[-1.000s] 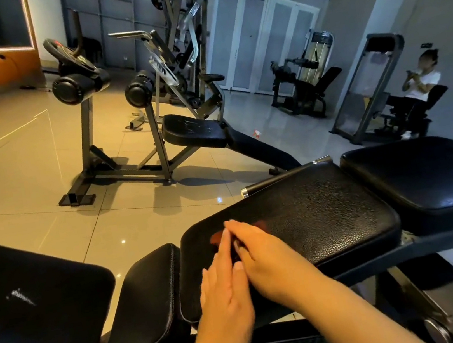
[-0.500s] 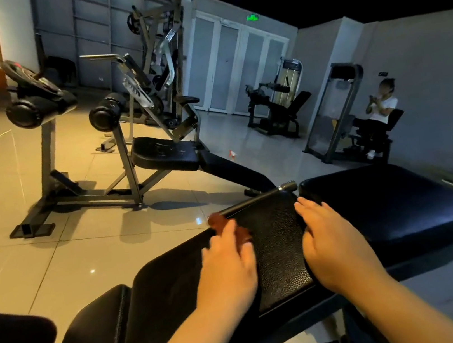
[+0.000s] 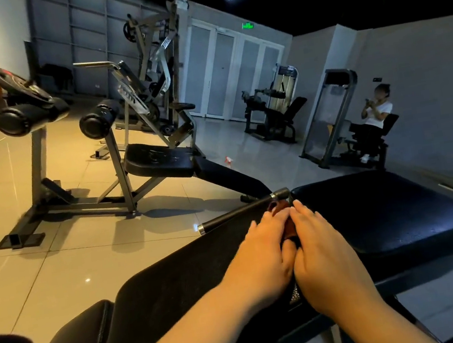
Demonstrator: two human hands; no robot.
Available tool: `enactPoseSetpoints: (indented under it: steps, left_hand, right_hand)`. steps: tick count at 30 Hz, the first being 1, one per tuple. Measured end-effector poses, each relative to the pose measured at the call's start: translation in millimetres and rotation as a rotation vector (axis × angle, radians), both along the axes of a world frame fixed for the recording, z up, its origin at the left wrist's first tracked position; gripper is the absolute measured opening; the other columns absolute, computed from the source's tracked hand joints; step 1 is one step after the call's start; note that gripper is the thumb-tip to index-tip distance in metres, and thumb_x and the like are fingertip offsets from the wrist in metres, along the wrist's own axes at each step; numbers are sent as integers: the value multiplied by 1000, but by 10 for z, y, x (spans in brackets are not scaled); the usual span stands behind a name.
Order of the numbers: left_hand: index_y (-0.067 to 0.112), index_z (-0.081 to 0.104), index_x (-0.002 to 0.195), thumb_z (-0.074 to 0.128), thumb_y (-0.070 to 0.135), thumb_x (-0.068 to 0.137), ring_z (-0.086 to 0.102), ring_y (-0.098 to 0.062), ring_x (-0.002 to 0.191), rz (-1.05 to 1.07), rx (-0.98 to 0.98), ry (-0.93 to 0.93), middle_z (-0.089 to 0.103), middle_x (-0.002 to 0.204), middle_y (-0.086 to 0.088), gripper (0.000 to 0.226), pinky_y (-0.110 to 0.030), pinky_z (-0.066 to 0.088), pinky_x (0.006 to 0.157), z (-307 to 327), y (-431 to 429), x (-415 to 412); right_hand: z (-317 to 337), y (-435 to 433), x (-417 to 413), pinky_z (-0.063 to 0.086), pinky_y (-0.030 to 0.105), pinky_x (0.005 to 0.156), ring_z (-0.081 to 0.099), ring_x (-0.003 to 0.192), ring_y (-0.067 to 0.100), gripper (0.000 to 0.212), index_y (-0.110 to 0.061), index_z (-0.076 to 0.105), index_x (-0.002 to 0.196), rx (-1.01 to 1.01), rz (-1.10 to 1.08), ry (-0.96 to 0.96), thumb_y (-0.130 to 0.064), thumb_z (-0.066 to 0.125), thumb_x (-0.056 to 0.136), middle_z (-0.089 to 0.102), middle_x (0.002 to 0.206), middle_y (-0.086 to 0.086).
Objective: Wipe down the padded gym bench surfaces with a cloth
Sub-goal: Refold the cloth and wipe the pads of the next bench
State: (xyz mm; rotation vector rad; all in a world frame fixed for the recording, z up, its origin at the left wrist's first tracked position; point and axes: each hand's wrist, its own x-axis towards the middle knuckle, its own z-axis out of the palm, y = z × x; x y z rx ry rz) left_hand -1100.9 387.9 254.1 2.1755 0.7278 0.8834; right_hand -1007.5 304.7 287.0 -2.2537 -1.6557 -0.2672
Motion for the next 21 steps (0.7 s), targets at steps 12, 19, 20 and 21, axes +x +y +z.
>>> enactPoseSetpoints:
  steps: [12, 19, 20, 21]
  left_hand:
    - [29, 29, 153, 42, 16, 98, 18, -26, 149, 33, 17, 0, 30, 159, -2, 57, -35, 4, 123, -412, -262, -666]
    - [45, 22, 146, 33, 37, 88, 45, -42, 131, 479, -511, -25, 46, 145, -11, 60, -58, 38, 110, -1023, 454, -1330]
    - [38, 22, 150, 35, 31, 94, 31, -41, 141, 477, -441, 3, 36, 154, -10, 59, -54, 27, 118, -985, 304, -1295]
    - [34, 22, 153, 37, 25, 98, 16, -38, 149, 440, -378, 6, 24, 161, -7, 58, -47, 15, 123, -941, 94, -1263]
  right_hand:
    - [-123, 44, 112, 24, 42, 121, 46, 138, 32, 75, -3, 54, 141, 17, -7, -165, -28, 22, 77, 51, 149, 13]
    - [-124, 82, 78, 19, 38, 120, 45, 139, 29, 74, -1, 53, 141, 17, 5, -206, -26, 22, 78, 51, 148, 14]
    - [-119, 76, 51, 18, 37, 121, 43, 140, 29, 72, -2, 51, 142, 16, 4, -200, -23, 25, 79, 49, 149, 14]
    - [-116, 70, 25, 18, 38, 121, 42, 141, 29, 68, -3, 50, 144, 12, 8, -199, -20, 28, 81, 48, 151, 13]
